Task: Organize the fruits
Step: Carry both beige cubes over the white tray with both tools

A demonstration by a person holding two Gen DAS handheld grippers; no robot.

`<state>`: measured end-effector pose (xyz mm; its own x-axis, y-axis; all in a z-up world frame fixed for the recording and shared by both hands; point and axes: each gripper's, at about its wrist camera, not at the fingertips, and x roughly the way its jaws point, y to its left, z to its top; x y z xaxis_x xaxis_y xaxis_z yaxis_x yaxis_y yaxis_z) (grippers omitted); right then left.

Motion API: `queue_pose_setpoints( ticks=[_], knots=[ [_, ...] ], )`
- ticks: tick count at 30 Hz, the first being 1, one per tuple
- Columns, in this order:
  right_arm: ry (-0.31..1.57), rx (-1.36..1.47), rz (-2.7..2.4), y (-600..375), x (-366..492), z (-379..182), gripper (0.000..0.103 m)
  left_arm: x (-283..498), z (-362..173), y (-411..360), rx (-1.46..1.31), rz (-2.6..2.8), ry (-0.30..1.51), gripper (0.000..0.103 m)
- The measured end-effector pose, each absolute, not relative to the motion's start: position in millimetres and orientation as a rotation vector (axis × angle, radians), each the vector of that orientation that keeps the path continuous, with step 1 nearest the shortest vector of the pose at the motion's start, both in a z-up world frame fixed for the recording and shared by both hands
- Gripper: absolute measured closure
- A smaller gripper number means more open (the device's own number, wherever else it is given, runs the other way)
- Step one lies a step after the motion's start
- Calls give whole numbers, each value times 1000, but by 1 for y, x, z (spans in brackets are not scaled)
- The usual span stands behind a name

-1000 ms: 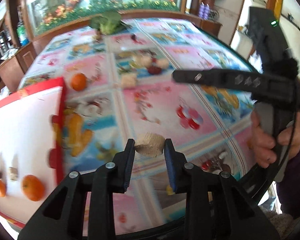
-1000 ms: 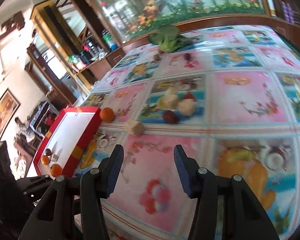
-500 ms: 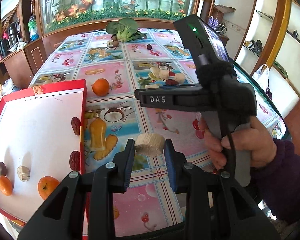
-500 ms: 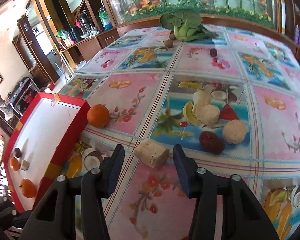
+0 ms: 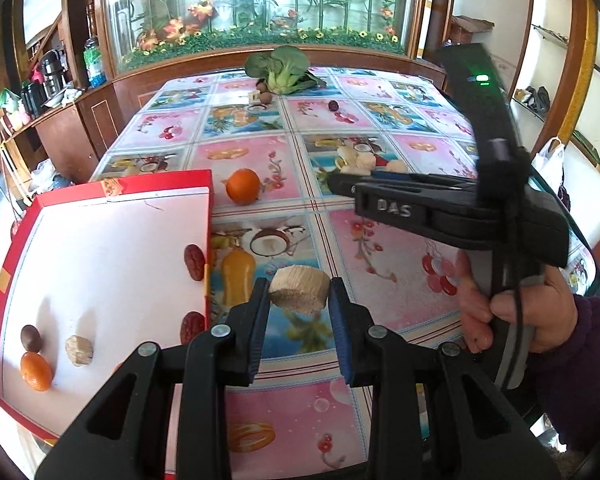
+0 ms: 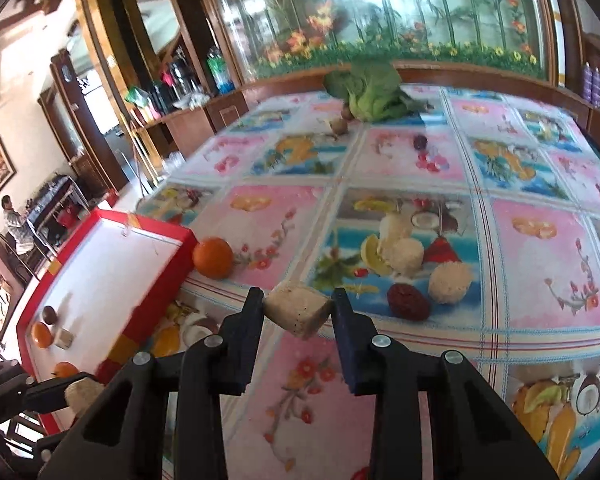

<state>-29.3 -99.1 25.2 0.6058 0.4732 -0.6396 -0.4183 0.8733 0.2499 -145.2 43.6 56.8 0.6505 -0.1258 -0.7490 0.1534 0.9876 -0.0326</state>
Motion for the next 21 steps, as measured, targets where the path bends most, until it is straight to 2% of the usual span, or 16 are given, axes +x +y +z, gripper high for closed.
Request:
queue_pose_setpoints(
  ticks=[4, 21],
  knots=[
    [695, 55, 524, -95, -37, 32, 70, -148, 60, 48, 35, -143, 834, 71],
    [695, 58, 444, -103, -34, 29, 70, -157, 67, 81, -19, -98, 795, 71]
  ],
)
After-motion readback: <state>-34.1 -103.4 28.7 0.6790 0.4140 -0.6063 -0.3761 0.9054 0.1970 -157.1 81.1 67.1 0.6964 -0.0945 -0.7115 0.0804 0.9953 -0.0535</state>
